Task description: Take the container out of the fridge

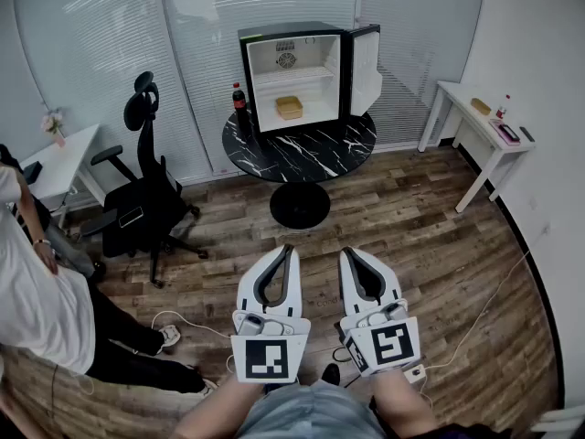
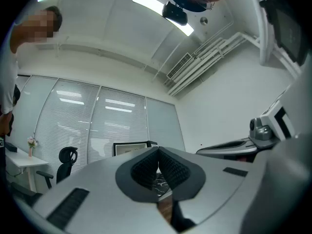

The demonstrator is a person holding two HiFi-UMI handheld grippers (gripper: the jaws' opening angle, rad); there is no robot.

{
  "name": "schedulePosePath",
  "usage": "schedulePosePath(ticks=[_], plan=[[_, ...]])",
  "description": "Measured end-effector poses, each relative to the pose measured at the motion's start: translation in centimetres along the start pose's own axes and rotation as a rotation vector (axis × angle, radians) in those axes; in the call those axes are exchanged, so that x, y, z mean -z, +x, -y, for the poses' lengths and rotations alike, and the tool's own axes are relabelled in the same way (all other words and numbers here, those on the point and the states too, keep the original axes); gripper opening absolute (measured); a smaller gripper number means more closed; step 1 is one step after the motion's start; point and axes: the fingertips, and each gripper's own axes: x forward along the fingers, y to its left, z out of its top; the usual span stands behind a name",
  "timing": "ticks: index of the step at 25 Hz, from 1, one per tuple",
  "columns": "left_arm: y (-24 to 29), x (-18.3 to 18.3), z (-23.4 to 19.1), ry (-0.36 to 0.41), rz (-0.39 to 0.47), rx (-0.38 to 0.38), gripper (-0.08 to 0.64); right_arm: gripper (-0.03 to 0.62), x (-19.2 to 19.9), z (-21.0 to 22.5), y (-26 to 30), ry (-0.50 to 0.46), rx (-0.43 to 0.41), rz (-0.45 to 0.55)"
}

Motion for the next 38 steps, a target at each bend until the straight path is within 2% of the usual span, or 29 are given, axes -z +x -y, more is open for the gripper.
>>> schedulePosePath(ticks=[7,11,18,22,28,32,38], plan=[[0.1,-0.4,-0.3,0.004,0.019,0.001,0.014,0.012,-0.2,-0.2,0.3,-0.005,-0.002,0.0],[0.2,-0.3,-0.4,-0.023,0.018,-0.005,0.014,0.012,-0.2,-0.3,0.4,-0.006,-0.004,-0.001],[0.4,-0.1,-0.2,0.013,0.011,0.009,0.014,0.012,0.0,-0.1,0.6,-0.004,0.001,-0.001],[0.9,0.1,0.2,-0.004,0.003,0.004,0.014,0.012,0.0,0.5,0.5,0.004,0.001,0.004],[2.0,1.0,1.9,0.011,-0.031,0.0,0.014,0.014,0.6,2.9,0.0,0.025,0.005,-0.001],[3.3,1.5,3.6,-0.004,-0.046,-0.029,0.014,0.014,1.2,5.1,-0.4,0.036,-0.011,-0.005],[5.5,1.9,5.4,0.022,-0.048,-0.084,0.014,0.014,2.3,8.5,-0.4,0.04,-0.058,-0.022]])
